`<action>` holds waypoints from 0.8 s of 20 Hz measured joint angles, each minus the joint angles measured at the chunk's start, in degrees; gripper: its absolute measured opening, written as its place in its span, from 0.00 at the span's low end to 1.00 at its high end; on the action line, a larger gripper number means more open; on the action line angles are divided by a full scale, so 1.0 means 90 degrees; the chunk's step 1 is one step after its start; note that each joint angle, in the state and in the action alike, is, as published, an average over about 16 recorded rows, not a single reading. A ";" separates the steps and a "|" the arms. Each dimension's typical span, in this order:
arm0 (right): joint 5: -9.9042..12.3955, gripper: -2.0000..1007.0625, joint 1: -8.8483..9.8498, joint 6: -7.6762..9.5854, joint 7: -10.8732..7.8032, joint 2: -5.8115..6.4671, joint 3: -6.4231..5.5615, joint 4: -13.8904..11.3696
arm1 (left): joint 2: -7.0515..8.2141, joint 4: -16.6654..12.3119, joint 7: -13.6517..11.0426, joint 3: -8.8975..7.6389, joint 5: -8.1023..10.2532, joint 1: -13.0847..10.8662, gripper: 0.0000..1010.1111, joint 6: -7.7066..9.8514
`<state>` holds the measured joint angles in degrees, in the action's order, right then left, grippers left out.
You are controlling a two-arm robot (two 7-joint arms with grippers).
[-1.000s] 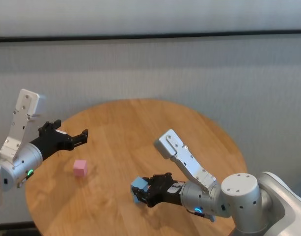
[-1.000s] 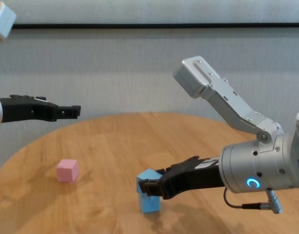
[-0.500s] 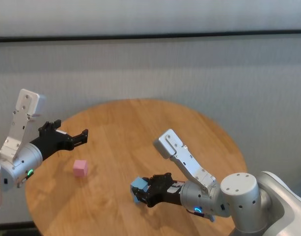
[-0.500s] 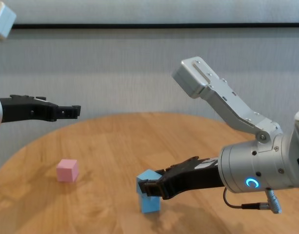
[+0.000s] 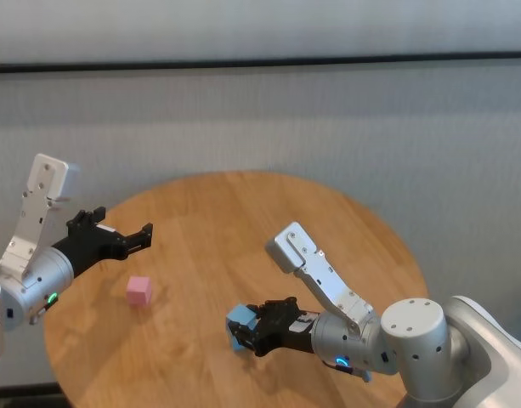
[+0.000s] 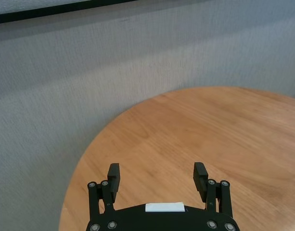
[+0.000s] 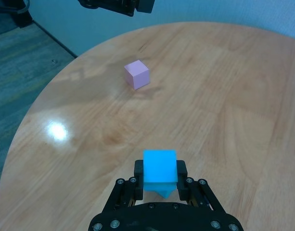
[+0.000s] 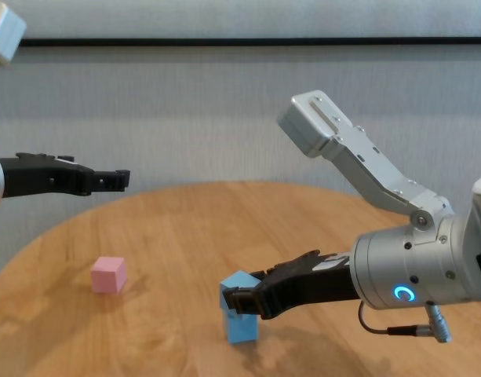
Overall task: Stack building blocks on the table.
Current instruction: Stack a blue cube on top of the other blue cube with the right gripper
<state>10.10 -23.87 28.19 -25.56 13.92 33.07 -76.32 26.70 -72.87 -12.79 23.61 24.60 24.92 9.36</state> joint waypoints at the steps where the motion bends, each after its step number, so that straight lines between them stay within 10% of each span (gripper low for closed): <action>1: -0.0001 0.37 -0.0002 -0.0003 0.0001 -0.0003 -0.0001 0.0005 | 0.0000 0.0000 0.0000 0.0000 0.0000 0.0000 0.99 0.0000; 16: -0.0015 0.37 -0.0026 -0.0014 -0.0003 -0.0039 -0.0013 0.0058 | 0.0000 0.0000 0.0000 0.0000 0.0000 0.0000 0.99 0.0000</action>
<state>9.97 -24.10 28.06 -25.59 13.57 32.95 -75.80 26.70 -72.87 -12.79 23.61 24.60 24.92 9.36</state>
